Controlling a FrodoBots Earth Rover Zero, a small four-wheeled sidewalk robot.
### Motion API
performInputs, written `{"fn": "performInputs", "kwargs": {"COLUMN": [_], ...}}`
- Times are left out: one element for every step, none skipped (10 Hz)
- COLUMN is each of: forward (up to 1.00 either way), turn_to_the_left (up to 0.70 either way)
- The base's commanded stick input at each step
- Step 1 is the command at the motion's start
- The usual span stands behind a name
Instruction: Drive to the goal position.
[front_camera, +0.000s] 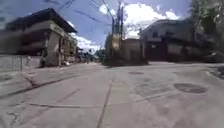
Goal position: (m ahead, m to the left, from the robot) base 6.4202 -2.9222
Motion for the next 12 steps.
{"fn": "performInputs", "kwargs": {"forward": [1.00,1.00,1.00,1.00,1.00,1.00,1.00,1.00,1.00,1.00,1.00,1.00], "turn_to_the_left": [0.02,0.04,0.05,0.00,0.01,0.01,0.02,-0.03,-0.40,-0.30,-0.20,-0.10]}}
